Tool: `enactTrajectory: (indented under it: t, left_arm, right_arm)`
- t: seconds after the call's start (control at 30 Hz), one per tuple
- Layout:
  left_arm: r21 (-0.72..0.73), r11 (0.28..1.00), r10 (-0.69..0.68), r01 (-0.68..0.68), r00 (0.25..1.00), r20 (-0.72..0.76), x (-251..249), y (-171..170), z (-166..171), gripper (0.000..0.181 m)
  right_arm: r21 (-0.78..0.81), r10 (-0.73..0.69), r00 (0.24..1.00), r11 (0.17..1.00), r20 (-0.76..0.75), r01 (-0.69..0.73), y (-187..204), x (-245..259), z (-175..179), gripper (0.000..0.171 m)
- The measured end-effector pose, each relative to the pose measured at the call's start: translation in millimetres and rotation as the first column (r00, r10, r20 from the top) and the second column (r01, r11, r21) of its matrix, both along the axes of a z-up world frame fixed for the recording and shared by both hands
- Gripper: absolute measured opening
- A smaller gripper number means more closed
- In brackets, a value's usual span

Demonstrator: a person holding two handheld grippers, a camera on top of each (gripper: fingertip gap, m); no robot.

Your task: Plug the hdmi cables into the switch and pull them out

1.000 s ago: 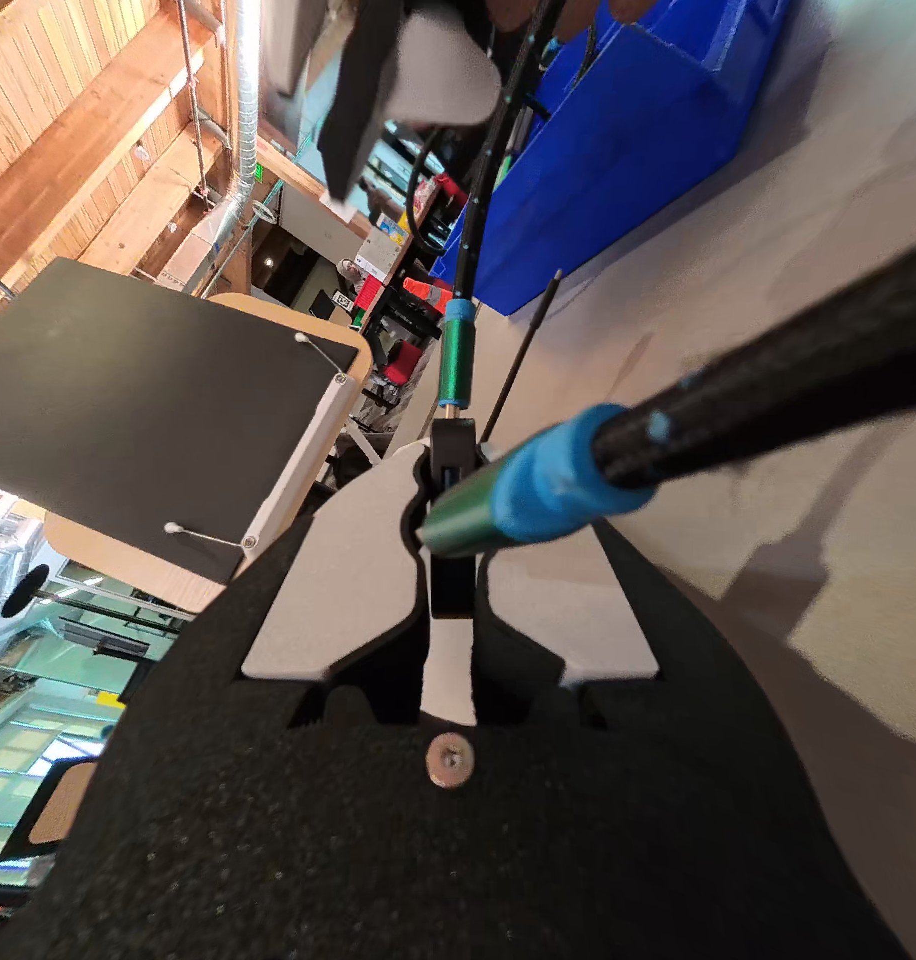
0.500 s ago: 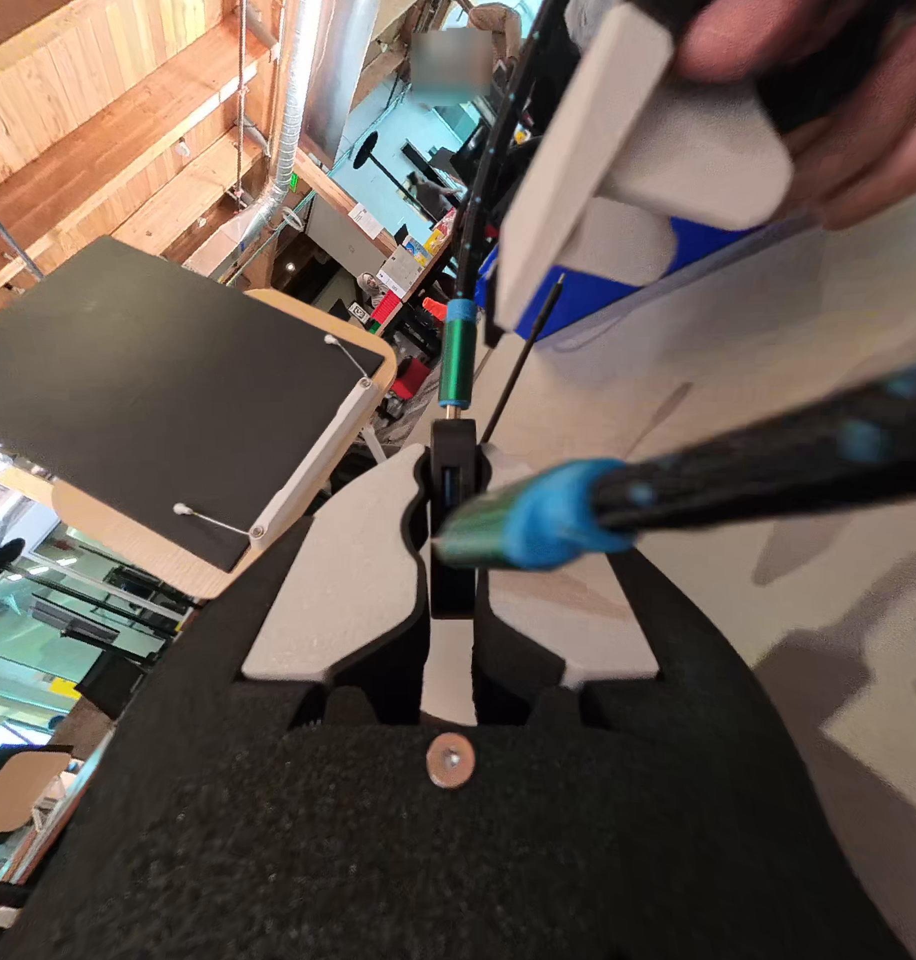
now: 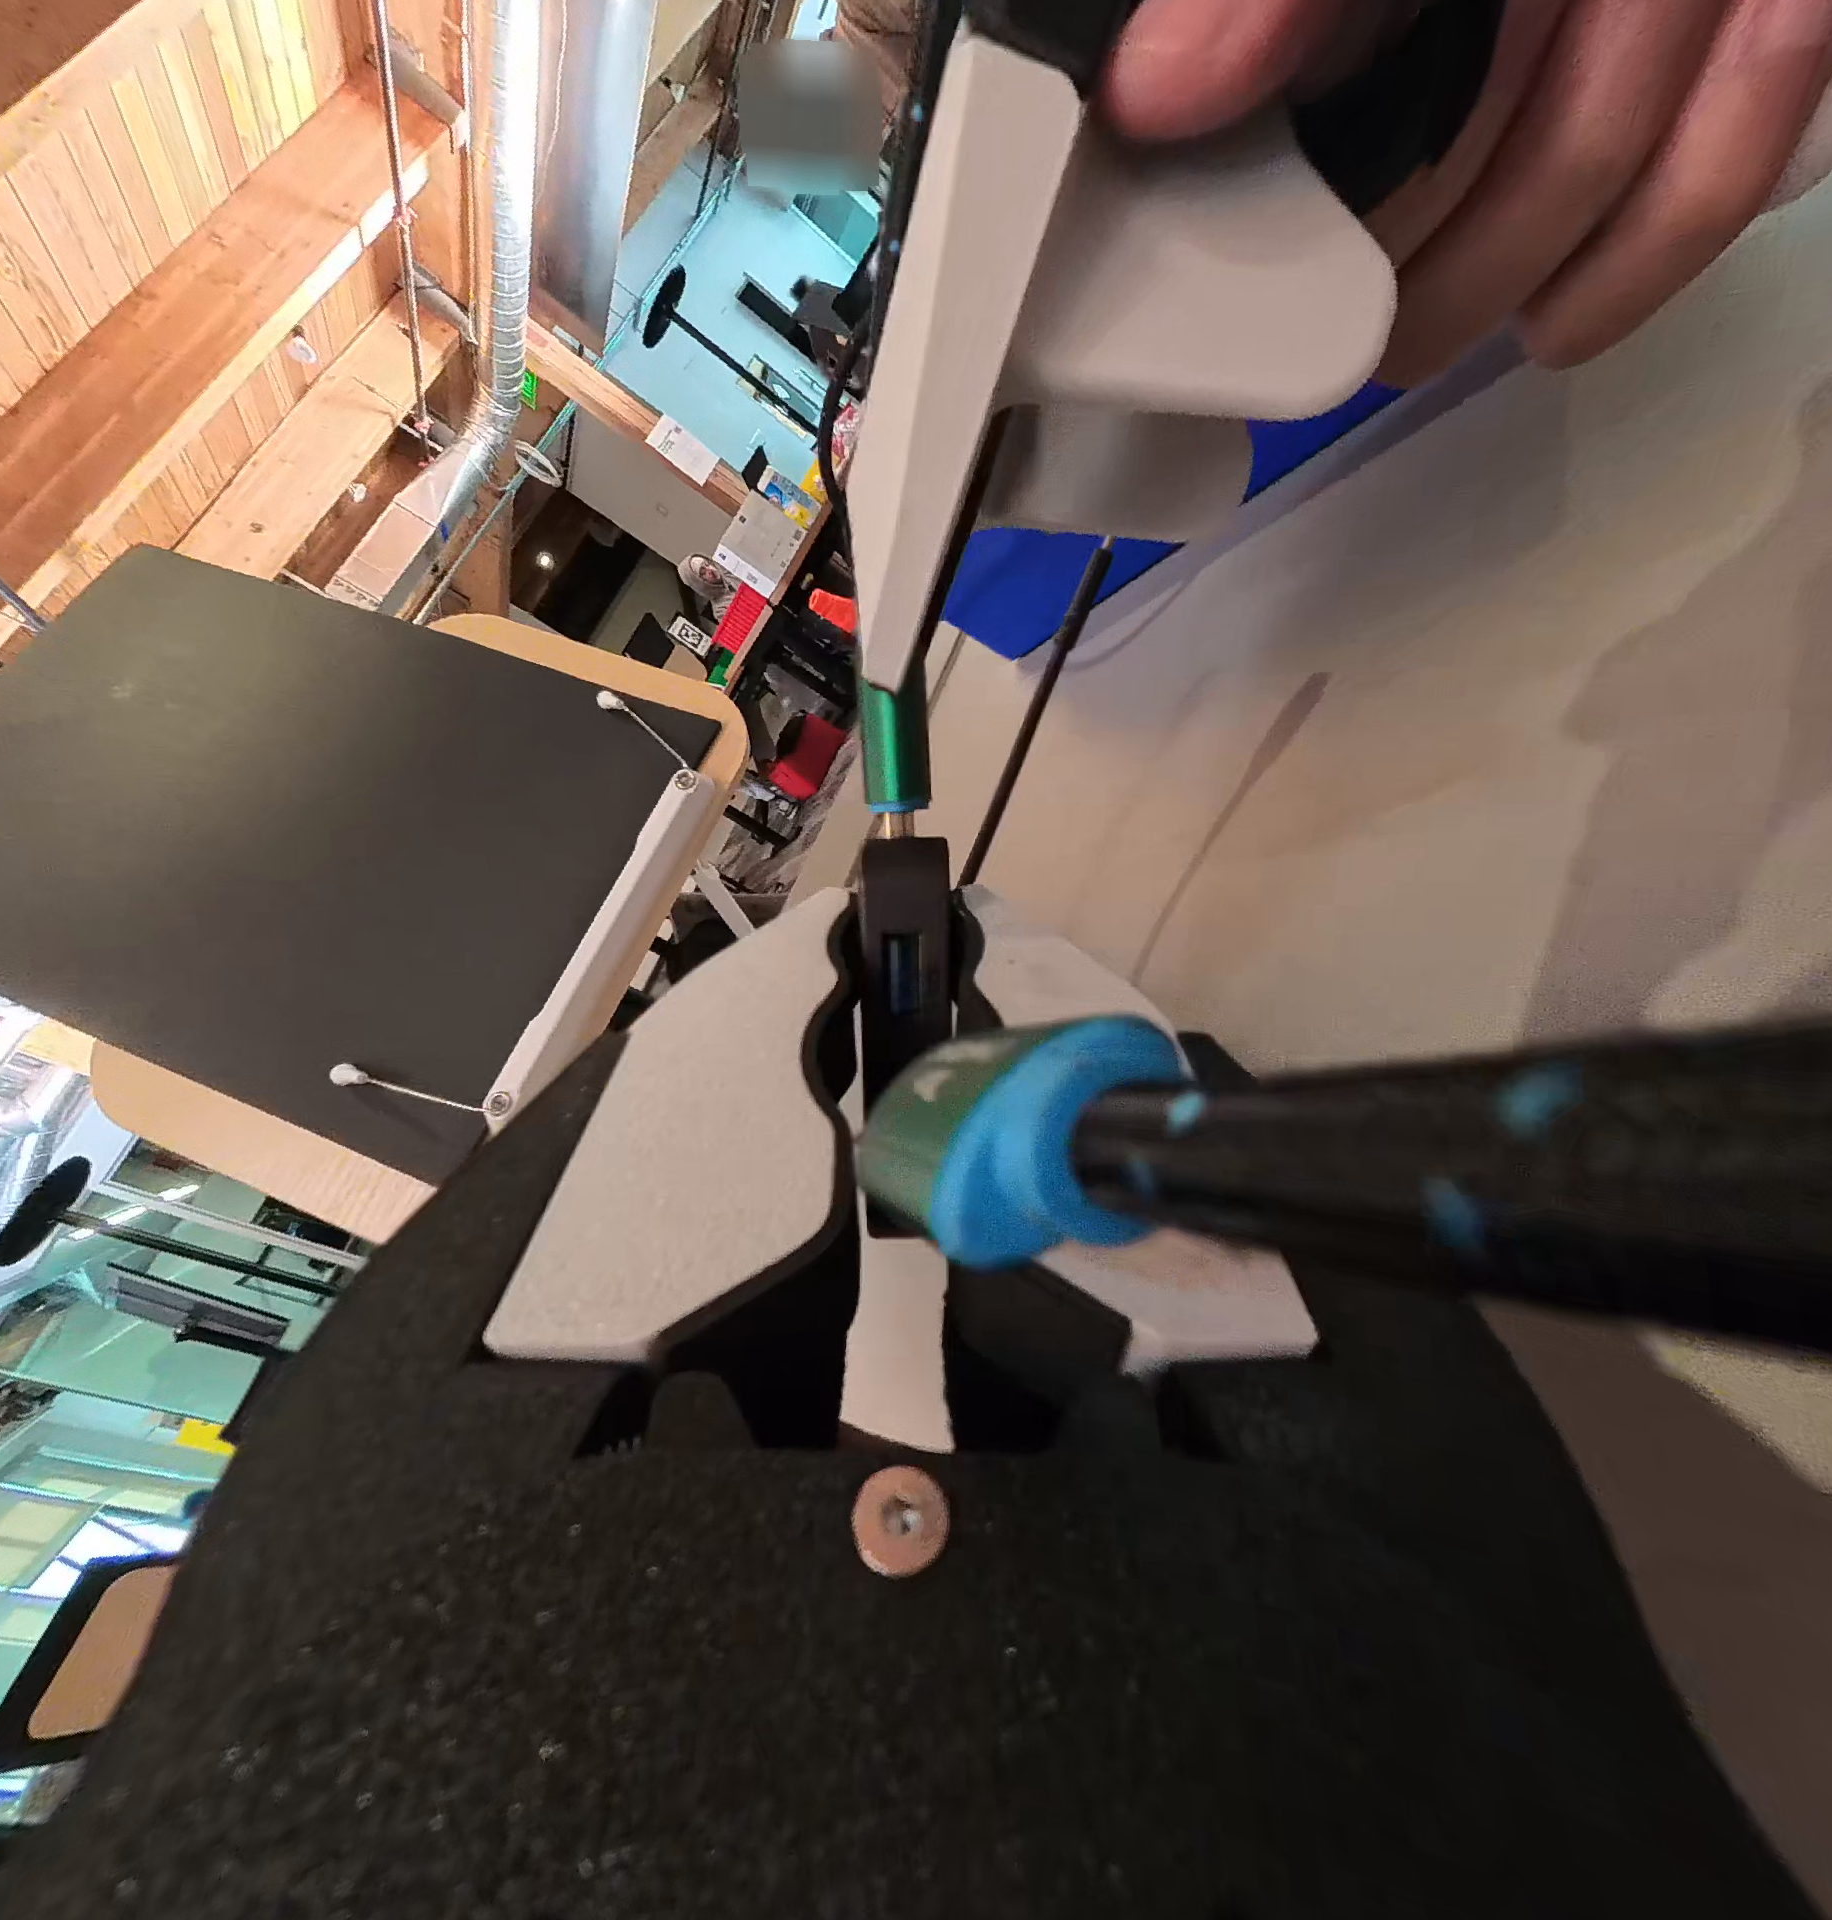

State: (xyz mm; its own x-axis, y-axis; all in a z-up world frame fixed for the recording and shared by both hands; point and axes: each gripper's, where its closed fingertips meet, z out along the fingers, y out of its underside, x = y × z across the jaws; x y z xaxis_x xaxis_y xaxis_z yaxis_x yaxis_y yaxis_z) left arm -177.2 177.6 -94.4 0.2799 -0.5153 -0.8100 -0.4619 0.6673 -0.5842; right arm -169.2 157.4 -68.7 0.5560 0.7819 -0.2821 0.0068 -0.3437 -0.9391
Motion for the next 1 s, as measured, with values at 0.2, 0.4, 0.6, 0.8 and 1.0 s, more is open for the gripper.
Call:
enactTrajectory:
  t: [0.2, 0.4, 0.6, 0.8, 1.0]
  left_arm:
    - [0.000, 1.000, 0.013, -0.013, 0.999, -0.032, 1, 0, -6, 0.013]
    - [0.025, 0.999, 0.029, -0.028, 0.998, -0.053, 1, -4, 4, 0.012]
    - [0.037, 0.997, 0.070, -0.066, 0.992, -0.104, 2, -1, -1, 0.011]
    - [0.059, 0.993, 0.105, -0.098, 0.984, -0.144, 4, 0, -7, 0.011]
    - [-0.020, 0.996, 0.087, -0.090, 0.988, -0.130, 5, 4, -15, 0.013]
  right_arm:
    - [-0.004, -0.006, 0.998, 1.000, 0.062, 0.006, 1, 1, -6, 0.019]
    - [0.032, -0.005, 0.999, 0.999, 0.043, 0.004, -3, 1, 0, 0.020]
    - [0.015, -0.018, 0.998, 1.000, 0.054, 0.018, 0, 1, -7, 0.020]
    - [-0.032, -0.029, 0.999, 0.999, 0.030, 0.029, 2, 3, -12, 0.020]
    - [-0.083, -0.059, 0.997, 0.995, 0.040, 0.062, 6, 5, -22, 0.020]
